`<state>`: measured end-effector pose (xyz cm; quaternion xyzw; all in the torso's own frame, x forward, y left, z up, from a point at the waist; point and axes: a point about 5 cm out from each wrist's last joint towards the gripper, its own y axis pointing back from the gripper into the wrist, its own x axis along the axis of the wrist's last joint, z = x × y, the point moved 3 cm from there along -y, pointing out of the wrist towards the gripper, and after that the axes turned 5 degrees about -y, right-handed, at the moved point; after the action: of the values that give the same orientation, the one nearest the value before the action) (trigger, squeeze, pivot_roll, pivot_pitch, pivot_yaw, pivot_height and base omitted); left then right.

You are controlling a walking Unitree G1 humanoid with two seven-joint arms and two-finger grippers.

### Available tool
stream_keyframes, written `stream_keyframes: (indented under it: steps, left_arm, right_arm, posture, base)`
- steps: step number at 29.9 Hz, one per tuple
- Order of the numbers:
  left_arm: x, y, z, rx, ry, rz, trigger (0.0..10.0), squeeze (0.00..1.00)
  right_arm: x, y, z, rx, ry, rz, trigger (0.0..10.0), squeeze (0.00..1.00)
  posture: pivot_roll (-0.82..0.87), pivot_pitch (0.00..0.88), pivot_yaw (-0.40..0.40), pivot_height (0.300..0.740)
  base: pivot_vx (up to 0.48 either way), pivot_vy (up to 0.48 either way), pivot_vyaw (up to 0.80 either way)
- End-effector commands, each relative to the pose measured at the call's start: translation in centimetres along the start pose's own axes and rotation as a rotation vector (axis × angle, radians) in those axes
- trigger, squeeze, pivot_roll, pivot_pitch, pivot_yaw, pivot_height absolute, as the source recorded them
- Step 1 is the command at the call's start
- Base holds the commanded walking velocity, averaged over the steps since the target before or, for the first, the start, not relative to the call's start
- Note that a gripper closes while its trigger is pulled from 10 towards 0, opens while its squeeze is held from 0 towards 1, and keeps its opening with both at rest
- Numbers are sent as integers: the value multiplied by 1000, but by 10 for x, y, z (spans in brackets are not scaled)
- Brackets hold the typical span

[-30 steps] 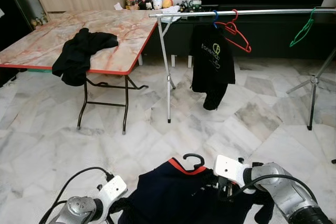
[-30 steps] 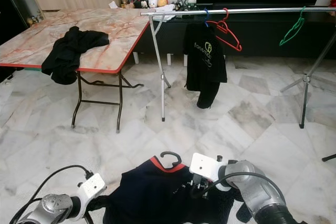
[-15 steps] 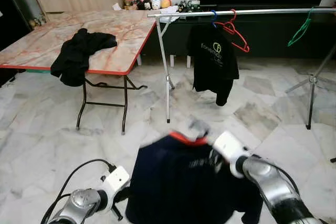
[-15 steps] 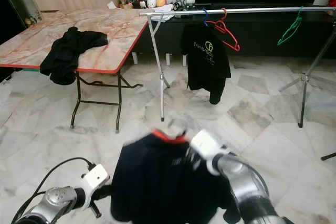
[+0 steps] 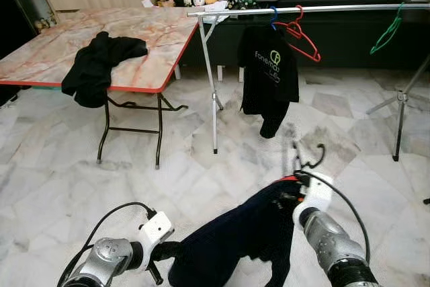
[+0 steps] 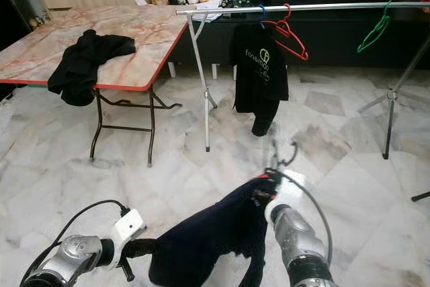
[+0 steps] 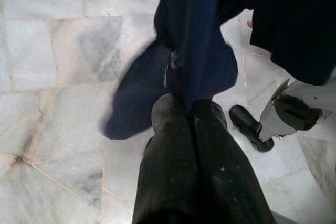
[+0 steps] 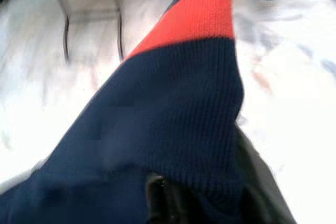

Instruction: Hang hanger

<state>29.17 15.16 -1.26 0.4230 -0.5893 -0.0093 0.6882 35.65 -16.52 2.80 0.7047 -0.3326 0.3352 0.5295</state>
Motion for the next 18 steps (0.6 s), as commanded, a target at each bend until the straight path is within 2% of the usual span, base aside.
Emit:
stream_keyframes:
  steps: [1,2,3,5,6,8,9,11,14,16,18]
  left_arm:
    - [1,4,-6,16,-11,-9,8235,0]
    - [5,6,-12,41,-5,-2,10000,1000]
    - [5,6,-13,45,-9,0,10000,1000]
    - [4,8,-14,45,-16,-16,10000,1000]
    - [0,9,-14,35,-49,-49,10000,1000]
    - [-7,13,-13,10,-110,-103,10000,1000]
    - [-14,19,-11,-29,-185,-162,10000,1000]
    - [-18,23,-10,-51,-232,-189,10000,1000]
    - [-15,26,-7,-100,-237,-162,10000,1000]
    - [-8,26,-4,-127,-199,-118,10000,1000]
    - [6,24,-2,-151,-166,-38,10000,1000]
  right_arm:
    - [-5,-1,-5,42,109,-33,10000,0]
    - [-17,1,-1,59,335,-114,10000,0]
    - [-19,2,1,59,365,-128,10000,0]
    - [-26,4,7,68,483,-174,10000,0]
    - [-33,7,11,87,592,-220,10000,0]
    - [-43,12,20,111,742,-293,10000,0]
    - [-50,16,31,109,835,-353,10000,0]
    - [-55,20,36,136,879,-400,10000,0]
    - [-58,23,36,193,926,-433,10000,0]
    - [-62,24,32,265,922,-454,10000,0]
    - [-66,28,27,365,937,-494,10000,0]
  posture:
    - [-21,49,85,740]
    - [-23,49,85,740]
    - [-22,46,85,740]
    - [-21,43,84,740]
    - [-21,43,84,740]
    - [-19,34,83,740]
    - [-14,32,80,740]
    - [-9,30,79,740]
    - [-9,30,79,740]
    - [-6,19,79,740]
    - [-3,8,78,740]
  base:
    - [0,0,0]
    - [0,0,0]
    - [0,0,0]
    - [0,0,0]
    - [0,0,0]
    - [0,0,0]
    - [0,0,0]
    - [0,0,0]
    - [0,0,0]
    - [0,0,0]
    - [0,0,0]
